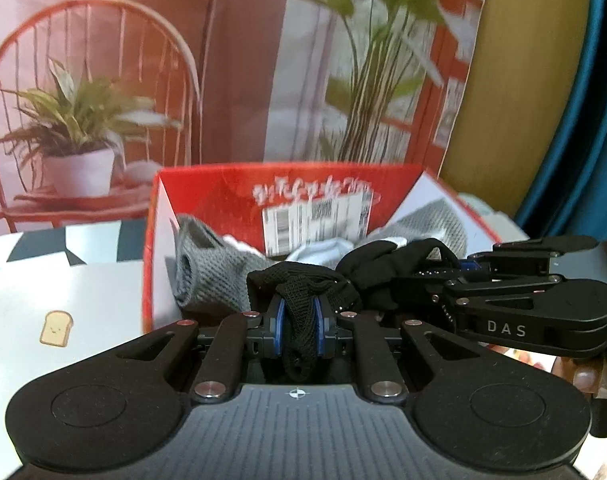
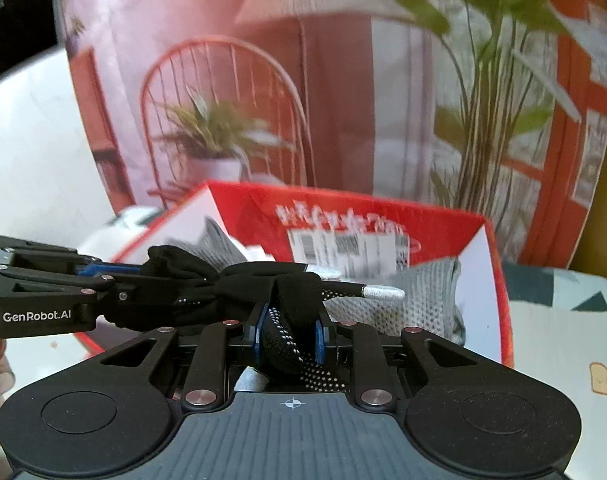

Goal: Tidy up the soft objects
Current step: 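Lift the black gloves with both grippers and carry them over the box, then open both grippers to drop the black gloves into the box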

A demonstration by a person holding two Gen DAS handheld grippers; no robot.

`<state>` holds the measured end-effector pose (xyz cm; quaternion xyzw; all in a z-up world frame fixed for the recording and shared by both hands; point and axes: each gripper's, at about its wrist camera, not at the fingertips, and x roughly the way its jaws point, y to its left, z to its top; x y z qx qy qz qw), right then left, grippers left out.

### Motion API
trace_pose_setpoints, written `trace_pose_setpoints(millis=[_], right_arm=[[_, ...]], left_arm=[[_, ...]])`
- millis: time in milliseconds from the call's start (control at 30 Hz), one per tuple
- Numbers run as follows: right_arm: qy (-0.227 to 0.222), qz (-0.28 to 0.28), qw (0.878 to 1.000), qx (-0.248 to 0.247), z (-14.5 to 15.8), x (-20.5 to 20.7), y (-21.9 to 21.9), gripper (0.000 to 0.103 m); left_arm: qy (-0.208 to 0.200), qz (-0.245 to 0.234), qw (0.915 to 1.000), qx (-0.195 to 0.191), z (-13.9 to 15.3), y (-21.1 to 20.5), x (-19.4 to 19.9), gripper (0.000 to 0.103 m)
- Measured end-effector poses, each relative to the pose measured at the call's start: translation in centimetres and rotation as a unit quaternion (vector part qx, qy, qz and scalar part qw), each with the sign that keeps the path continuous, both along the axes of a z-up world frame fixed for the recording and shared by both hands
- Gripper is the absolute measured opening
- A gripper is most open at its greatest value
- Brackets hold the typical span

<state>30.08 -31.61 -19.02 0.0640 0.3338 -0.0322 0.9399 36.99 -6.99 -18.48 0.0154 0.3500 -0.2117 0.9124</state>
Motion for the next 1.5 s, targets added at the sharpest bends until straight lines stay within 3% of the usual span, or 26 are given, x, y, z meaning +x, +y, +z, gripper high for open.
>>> trace_pose_setpoints(millis=[200,533,633,733,933,1000,1067,1233,1500], right_arm=[[0.054,-0.009,0.998,0.013,-2.2,1.4,-0.8,0.022],[0.093,-0.005,0.996,0.006,-2.2,2.5,-0.5,0.022],[0.09,-0.009,0.996,0.014,-2.3,2.2,-0.7,0.023],[0.079,-0.012,0.997,0.004,-1.8,1.8,-0.4,0.023],[0.033,-0.015,0.999,-0.016,0.2,-0.3,0.0,0.036],[0.006,-0.026,0.999,-0.029,1.1,-1.2,0.0,0.065],[-0.013,-0.028,0.999,-0.034,1.8,-2.0,-0.2,0.071],[-0.042,-0.046,0.998,-0.031,3.1,-3.7,-0.4,0.102],[-0.07,-0.071,0.995,-0.025,4.7,-6.1,0.3,0.103]], left_arm=[[0.033,-0.008,0.9992,0.022,-1.4,-0.6,1.2,0.017],[0.053,-0.016,0.9974,0.046,-2.1,-0.9,2.0,0.018],[0.043,-0.01,0.9978,0.049,-1.7,-0.9,1.5,0.024],[0.028,-0.003,0.9978,0.061,-0.9,-0.9,0.9,0.038],[0.002,0.005,0.9993,0.037,1.1,0.5,-1.0,0.068],[-0.011,0.002,0.9994,0.034,1.9,0.8,-1.8,0.089],[-0.029,0.009,0.9988,0.039,2.7,0.9,-2.5,0.1],[-0.049,0.034,0.9974,0.04,4.2,1.3,-3.8,0.103],[-0.059,0.095,0.9932,0.034,5.7,2.8,-5.5,0.103]])
